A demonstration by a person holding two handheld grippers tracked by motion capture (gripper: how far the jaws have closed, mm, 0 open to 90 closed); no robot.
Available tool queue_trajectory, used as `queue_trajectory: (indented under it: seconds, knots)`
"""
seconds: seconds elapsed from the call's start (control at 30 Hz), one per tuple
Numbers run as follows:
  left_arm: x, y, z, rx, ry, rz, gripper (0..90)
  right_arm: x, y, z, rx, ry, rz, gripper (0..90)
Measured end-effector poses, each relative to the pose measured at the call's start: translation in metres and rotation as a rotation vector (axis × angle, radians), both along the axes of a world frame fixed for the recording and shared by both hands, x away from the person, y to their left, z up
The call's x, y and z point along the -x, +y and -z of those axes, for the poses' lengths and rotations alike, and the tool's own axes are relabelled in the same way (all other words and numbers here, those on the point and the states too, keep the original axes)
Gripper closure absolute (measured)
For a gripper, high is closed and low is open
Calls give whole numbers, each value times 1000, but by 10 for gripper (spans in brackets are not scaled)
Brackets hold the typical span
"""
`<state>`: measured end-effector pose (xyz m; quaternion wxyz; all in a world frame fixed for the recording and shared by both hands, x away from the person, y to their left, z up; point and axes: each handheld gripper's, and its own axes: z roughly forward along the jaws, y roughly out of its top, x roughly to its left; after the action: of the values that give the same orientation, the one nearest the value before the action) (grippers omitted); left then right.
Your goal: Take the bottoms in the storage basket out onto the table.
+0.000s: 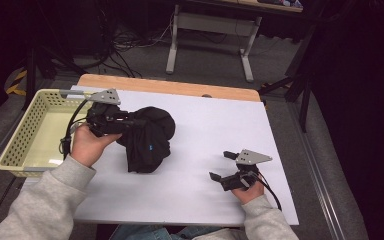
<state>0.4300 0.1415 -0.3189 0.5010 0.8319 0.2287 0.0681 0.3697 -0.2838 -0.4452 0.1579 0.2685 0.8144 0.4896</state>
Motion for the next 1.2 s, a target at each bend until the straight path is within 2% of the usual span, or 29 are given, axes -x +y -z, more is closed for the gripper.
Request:
queue_trajectory:
  seconds: [0.5, 0.8, 0.97, 1.1, 1.2]
  knots:
    - [-20, -45, 28, 31, 24, 40, 693, 0, 1, 1, 11, 0, 14, 31]
    - [-24, -57, 42, 39, -8, 25, 689, -1, 2, 1, 9, 5, 10, 32]
    - [-25, -60, 50, 30, 5, 14, 677, -1, 2, 1, 8, 6, 9, 31]
    - [-27, -61, 53, 12, 4, 11, 628, -1, 1, 1, 8, 8, 9, 31]
    - [-28, -63, 55, 3, 10, 7, 500, -1, 1, 1, 8, 8, 10, 31]
